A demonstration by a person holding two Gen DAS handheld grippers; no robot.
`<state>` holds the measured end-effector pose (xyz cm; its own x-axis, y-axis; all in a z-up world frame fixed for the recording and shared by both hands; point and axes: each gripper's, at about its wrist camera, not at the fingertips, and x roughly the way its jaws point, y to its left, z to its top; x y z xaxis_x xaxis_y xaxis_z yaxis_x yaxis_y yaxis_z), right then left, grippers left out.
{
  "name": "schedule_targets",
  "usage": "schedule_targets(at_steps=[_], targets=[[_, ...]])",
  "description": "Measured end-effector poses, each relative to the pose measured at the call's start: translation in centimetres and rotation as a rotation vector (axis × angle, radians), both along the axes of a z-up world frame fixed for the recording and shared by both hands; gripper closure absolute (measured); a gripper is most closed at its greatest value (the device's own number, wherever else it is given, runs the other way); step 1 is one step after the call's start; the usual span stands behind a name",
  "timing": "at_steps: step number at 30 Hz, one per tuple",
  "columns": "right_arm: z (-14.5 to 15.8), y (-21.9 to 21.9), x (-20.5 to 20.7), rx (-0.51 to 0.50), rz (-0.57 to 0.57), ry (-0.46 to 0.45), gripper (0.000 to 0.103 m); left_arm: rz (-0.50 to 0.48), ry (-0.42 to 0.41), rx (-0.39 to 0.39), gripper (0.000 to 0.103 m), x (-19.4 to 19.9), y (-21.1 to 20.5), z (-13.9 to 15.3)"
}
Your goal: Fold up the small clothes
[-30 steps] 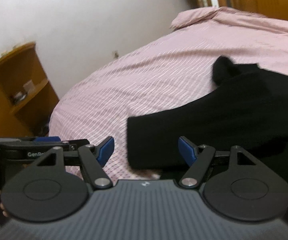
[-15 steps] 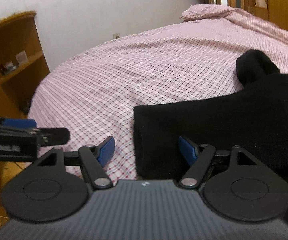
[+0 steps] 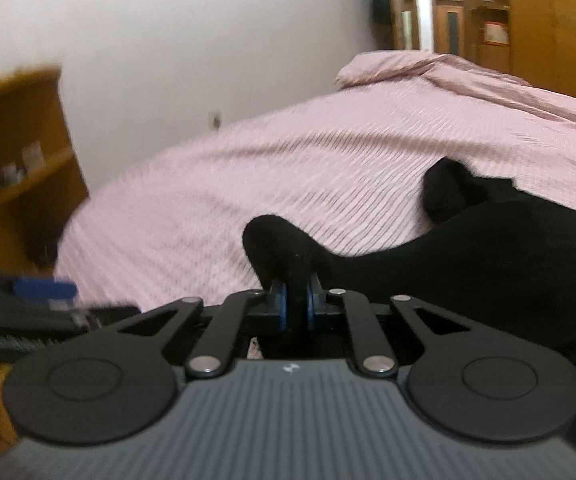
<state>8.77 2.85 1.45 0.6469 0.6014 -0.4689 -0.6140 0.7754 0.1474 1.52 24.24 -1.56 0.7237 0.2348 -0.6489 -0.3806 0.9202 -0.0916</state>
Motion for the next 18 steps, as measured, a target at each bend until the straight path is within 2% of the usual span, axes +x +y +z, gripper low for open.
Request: schedule_targets(at_steps=[6, 11, 18], targets=[[3.5, -5.9, 0.9, 0.143, -0.116, -0.005, 0.091, -0.052, -0.028, -0.015, 0.019, 0.9, -1.5, 0.7], [5.2, -10.7, 1.3, 0.211, -0.23, -0.036, 0.091, -0.097, -0.05, -0.022, 0.019, 1.8, -3.1, 1.2], [5.0, -16.9, 2.0, 0.261, -0.411, -0.047, 0.091, -0.155, -0.066, -0.033, 0.019, 4.0, -5.2, 1.5]])
